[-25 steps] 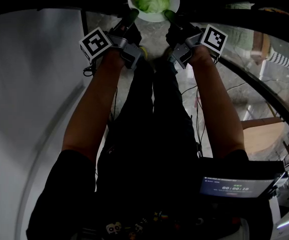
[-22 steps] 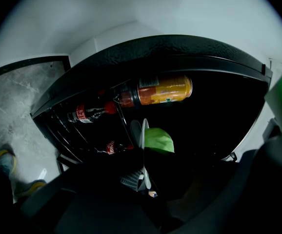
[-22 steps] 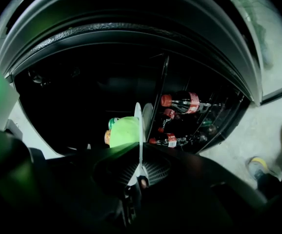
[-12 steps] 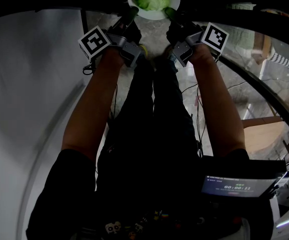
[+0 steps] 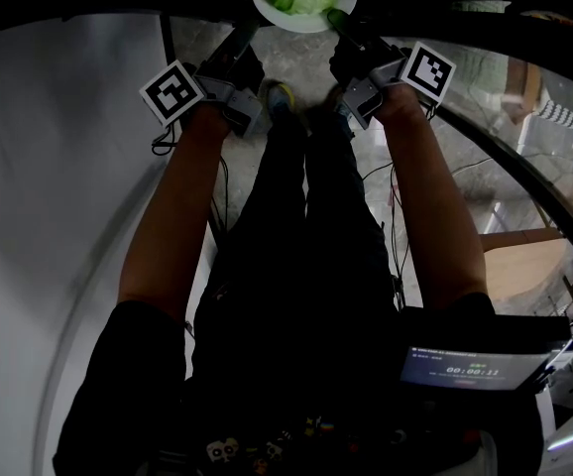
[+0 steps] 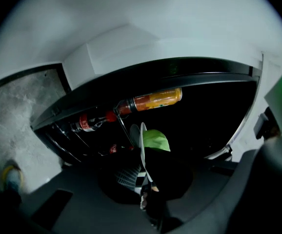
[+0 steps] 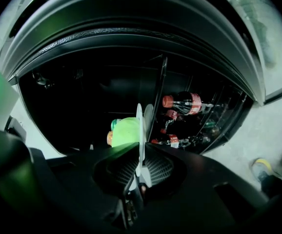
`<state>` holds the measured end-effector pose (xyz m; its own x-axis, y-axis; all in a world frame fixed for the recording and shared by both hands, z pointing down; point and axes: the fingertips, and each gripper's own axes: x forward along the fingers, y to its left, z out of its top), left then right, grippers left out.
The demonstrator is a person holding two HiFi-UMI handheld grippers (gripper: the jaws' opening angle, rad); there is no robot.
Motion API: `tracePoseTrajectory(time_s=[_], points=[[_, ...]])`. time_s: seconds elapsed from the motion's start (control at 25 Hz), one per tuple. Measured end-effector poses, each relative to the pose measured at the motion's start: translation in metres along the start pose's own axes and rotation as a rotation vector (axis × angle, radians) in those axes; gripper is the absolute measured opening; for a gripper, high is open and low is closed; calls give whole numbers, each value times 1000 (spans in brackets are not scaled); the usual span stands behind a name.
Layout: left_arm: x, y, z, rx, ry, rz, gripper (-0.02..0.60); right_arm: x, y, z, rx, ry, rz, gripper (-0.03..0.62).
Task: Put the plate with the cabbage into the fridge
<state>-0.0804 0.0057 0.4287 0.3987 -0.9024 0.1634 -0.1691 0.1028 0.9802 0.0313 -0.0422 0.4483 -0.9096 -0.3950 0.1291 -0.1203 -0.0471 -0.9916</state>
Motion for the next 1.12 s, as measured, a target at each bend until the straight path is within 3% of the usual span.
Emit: tracePoseTrajectory(time_s=[0.04, 0.2, 0.28, 0.4, 0.6, 0.96, 1.12], points=[[-5, 0, 2, 95, 9, 31, 11, 0, 0, 0, -1, -1, 0, 20], [-11, -17, -3, 746, 123, 155, 9, 0, 0, 0, -13, -2, 3, 20], [-7, -21, -13, 938, 163, 181, 8, -1, 2, 0, -26, -4, 10, 20], [-1, -16, -24, 1115, 196, 229, 3, -2, 2, 1, -45, -6, 10, 20], [7, -11, -30, 1259, 190, 283, 3, -1, 3, 2, -63, -4, 15, 20], [8, -4, -25, 1241, 180, 300, 3, -2, 10, 2, -227, -21, -3, 20], [10, -2, -23, 1242, 180, 296, 3, -5, 7, -1, -219, -35, 0, 20]])
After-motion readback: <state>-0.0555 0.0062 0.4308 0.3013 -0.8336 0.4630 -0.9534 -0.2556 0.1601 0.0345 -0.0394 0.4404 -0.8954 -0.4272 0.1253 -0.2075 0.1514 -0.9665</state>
